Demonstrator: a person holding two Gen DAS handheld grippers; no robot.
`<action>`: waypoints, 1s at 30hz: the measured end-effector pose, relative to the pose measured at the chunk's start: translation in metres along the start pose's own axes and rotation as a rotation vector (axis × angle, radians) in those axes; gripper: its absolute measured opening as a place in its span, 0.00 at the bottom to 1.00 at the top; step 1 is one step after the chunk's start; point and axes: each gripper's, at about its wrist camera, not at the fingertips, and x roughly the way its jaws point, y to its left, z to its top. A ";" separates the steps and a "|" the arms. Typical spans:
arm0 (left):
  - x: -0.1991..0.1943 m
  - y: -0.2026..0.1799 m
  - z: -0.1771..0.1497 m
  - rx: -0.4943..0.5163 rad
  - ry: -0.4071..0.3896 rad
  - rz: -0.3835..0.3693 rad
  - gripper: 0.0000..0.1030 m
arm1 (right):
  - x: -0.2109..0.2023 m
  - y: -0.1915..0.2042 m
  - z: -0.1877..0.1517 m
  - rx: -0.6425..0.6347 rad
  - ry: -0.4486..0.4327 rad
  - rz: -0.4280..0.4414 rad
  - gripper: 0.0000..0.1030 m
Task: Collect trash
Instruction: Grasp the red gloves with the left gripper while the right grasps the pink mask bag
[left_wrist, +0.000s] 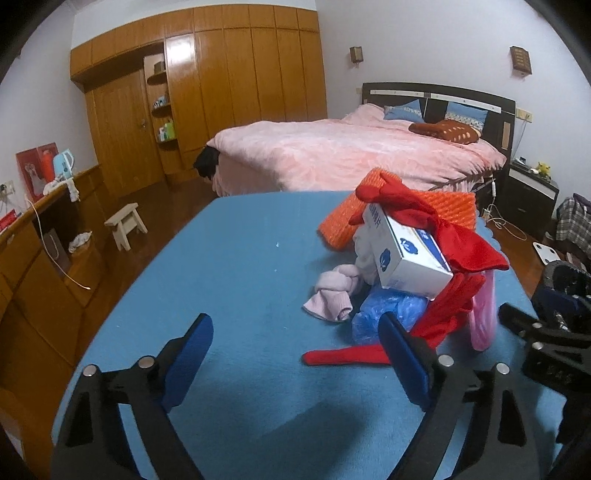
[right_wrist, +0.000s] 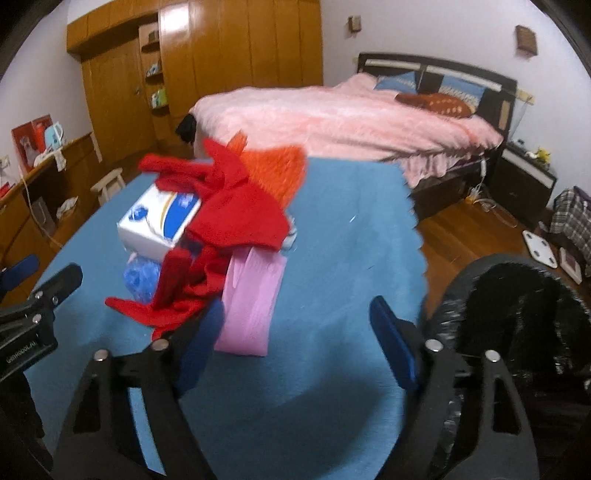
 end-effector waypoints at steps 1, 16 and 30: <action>0.002 0.000 -0.001 0.001 0.005 -0.001 0.85 | 0.003 0.001 0.000 -0.002 0.006 0.003 0.74; 0.021 -0.014 -0.006 0.012 0.057 -0.058 0.71 | 0.032 0.008 -0.004 -0.021 0.121 0.123 0.19; 0.036 -0.058 -0.013 0.054 0.132 -0.178 0.58 | 0.003 -0.031 -0.020 0.036 0.102 0.037 0.19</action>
